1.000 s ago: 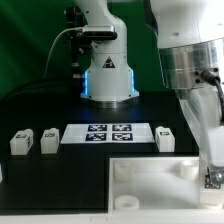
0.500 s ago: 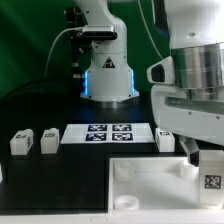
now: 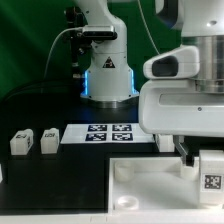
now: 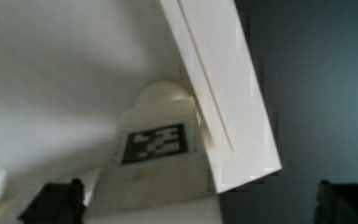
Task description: Assemble one leg
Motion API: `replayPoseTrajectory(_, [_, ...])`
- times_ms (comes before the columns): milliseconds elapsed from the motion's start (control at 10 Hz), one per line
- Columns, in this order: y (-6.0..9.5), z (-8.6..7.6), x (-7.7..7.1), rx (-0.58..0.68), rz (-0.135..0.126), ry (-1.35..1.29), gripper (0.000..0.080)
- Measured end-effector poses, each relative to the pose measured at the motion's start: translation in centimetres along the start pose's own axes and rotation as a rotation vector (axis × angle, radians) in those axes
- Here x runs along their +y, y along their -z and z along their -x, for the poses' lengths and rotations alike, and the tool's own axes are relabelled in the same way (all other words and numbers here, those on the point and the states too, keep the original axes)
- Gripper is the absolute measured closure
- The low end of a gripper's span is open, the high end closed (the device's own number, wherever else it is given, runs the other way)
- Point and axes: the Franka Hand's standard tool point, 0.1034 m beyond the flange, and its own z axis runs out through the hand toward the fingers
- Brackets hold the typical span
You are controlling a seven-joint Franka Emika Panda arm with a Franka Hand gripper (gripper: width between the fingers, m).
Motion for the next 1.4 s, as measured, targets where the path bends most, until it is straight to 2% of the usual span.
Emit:
replayPoseTrajectory(200, [-0.1, 0.1, 0.0, -0.003, -0.003, -0.064, 0.0402])
replayPoseTrajectory(300, [-0.1, 0.0, 0.3, -0.003, -0.001, -0.187, 0.0402])
replayPoseTrajectory(400, [-0.1, 0.0, 0.4, -0.003, 0.001, -0.269, 0.0495])
replayPoseTrajectory(500, [-0.1, -0.1, 0.6, -0.003, -0.001, -0.337, 0.0495])
replayPoseTrajectory(600, [-0.1, -0.3, 0.9, -0.010, -0.014, -0.515, 0.0495])
replayPoseTrajectory(800, [-0.2, -0.2, 1.2, -0.023, -0.020, -0.836, 0.0495])
replayPoseTrajectory(1000, [-0.3, 0.0, 1.2, -0.067, -0.041, -1.204, 0.0499])
replayPoseTrajectory(1200, [-0.4, 0.1, 1.2, -0.076, -0.045, -1.297, 0.0499])
replayPoseTrajectory(1300, [-0.4, 0.1, 1.2, -0.076, -0.045, -1.277, 0.0422])
replayPoseTrajectory(1400, [-0.4, 0.2, 1.2, -0.074, -0.047, -1.217, 0.0287])
